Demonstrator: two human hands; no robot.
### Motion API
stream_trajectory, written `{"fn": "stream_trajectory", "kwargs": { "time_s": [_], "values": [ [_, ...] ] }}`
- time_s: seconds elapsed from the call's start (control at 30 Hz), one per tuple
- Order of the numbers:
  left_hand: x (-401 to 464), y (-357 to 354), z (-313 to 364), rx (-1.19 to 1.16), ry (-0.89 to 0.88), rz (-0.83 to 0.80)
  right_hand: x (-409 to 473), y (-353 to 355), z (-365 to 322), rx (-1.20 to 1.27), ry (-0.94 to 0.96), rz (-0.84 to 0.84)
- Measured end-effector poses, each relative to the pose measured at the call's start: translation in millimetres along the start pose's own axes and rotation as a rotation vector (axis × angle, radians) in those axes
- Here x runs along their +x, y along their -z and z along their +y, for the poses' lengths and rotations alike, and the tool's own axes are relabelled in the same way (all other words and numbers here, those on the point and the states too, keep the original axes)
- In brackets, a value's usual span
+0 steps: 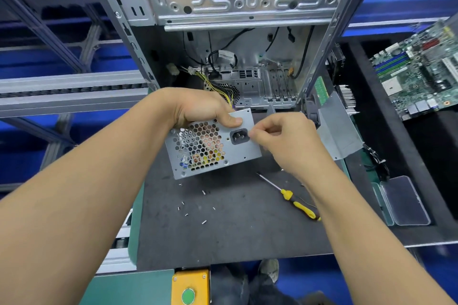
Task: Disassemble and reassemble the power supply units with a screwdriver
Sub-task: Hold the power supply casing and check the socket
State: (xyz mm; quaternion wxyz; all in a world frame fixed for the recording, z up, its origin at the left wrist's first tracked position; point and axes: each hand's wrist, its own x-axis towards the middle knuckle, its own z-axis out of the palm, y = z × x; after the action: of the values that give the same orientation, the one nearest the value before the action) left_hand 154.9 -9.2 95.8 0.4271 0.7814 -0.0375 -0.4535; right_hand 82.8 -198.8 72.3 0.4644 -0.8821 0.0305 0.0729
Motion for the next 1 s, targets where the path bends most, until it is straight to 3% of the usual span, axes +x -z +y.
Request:
{"fn": "stream_trajectory", "kwargs": {
  "time_s": [0.33, 0.6, 1.0],
  "values": [
    [-3.1, -2.0, -1.4, 0.145, -0.058, 0.061, -5.9, -13.8, 17.4, 0.579, -0.243, -0.007],
    [2.5, -8.9, 0.0, 0.201, -0.07, 0.063, -7.1, -17.7, 23.4, 0.681, -0.282, -0.049],
    [-6.1, -4.8, 0.0, 0.213, -0.087, 0.061, -13.6, -23.8, 32.6, 0.687, -0.182, -0.103]
  ]
}}
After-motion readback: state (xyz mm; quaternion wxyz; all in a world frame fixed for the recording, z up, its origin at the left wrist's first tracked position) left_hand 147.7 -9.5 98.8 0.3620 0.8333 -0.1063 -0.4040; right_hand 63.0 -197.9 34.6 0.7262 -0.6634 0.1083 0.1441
